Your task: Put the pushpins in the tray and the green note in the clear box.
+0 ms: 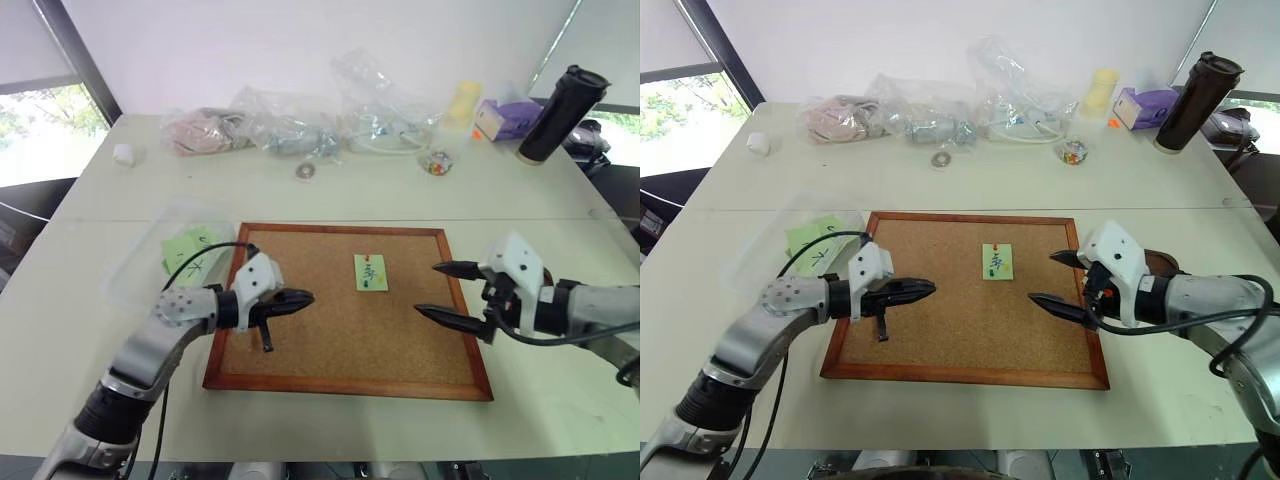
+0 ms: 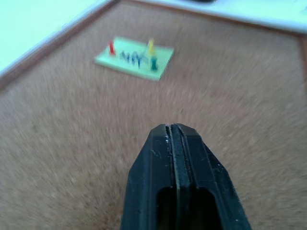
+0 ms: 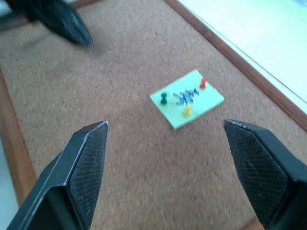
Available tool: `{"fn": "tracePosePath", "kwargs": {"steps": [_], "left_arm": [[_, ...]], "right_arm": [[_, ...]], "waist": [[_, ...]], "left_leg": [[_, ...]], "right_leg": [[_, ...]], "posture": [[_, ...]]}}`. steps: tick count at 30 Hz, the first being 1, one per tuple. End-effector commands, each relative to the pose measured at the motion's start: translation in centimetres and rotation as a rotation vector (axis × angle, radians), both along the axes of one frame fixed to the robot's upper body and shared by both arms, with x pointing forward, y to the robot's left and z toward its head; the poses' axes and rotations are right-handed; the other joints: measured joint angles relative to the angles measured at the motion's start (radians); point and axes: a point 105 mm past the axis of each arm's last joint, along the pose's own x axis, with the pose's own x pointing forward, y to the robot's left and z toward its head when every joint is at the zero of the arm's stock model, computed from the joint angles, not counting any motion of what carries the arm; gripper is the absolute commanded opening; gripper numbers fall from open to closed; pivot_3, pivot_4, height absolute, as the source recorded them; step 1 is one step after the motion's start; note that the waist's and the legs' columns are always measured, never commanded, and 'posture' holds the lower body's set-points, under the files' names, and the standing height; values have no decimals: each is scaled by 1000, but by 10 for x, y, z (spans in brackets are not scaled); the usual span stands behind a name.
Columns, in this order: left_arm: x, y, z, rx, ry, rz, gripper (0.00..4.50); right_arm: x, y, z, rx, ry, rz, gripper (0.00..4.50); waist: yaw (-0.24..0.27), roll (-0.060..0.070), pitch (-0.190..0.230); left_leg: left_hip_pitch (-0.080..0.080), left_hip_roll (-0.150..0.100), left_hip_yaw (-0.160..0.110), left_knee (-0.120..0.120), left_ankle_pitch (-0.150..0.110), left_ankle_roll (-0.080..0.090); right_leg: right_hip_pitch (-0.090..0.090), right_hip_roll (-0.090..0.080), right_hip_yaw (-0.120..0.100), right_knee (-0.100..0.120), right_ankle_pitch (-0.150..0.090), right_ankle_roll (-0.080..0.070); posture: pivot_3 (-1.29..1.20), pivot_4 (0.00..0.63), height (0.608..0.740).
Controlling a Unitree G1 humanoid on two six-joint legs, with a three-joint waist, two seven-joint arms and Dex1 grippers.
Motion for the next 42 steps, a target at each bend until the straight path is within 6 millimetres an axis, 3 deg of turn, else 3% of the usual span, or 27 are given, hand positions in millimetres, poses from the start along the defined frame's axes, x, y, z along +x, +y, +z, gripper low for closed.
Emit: {"fn": "tracePosePath", "kwargs": {"steps": [1, 8, 13, 17, 30, 33, 39, 42], "left_arm": [[2, -1, -10, 12, -19, 2, 51], [7, 6, -37, 79, -29, 35, 51], [6, 7, -48, 83, -18, 56, 51], [6, 7, -48, 84, -25, 63, 51], [4, 4, -47, 83, -45, 60, 51], [5, 3, -47, 83, -47, 62, 0], [5, 2, -46, 80, -48, 64, 0], [4, 3, -47, 82, -44, 66, 0]], "right_arm": [[12, 9, 7, 18, -58, 14, 3955], [47, 21, 3, 55, -67, -15, 3955], [84, 36, -14, 139, -38, -100, 3955], [94, 43, -27, 120, -27, -110, 3955], [108, 35, -55, 60, 4, -185, 3955], [110, 33, -57, 43, 6, -200, 3070], [110, 33, -55, 37, -2, -190, 44], [107, 36, -53, 37, -1, -174, 44]], "waist": [[0, 0, 0], [4, 1, 0], [2, 2, -2], [10, 3, -2], [11, 4, -3], [12, 4, -3], [14, 4, -3], [14, 4, -3]], "left_leg": [[0, 0, 0, 0, 0, 0], [0, 0, 0, 0, 2, -3], [1, -2, 0, 1, 2, -4], [1, -2, 0, 1, 2, -4], [1, -3, 0, 1, 2, -4], [1, -3, 0, 1, 2, -4], [1, -3, 0, 1, 2, -4], [1, -3, 0, 1, 2, -4]], "right_leg": [[0, 0, 0, 0, 0, 0], [1, -1, 0, 0, 0, 0], [2, -3, -1, 0, 0, 0], [1, -4, -2, 1, 0, 0], [1, -4, -2, 1, 0, 0], [1, -4, -2, 1, 0, 0], [1, -4, -3, 1, 0, 0], [1, -4, -3, 1, 0, 0]], "posture": [[0, 150, 740], [0, 150, 740], [0, 150, 740], [0, 150, 740], [0, 150, 740], [0, 150, 740], [0, 150, 740], [0, 150, 740]]}}
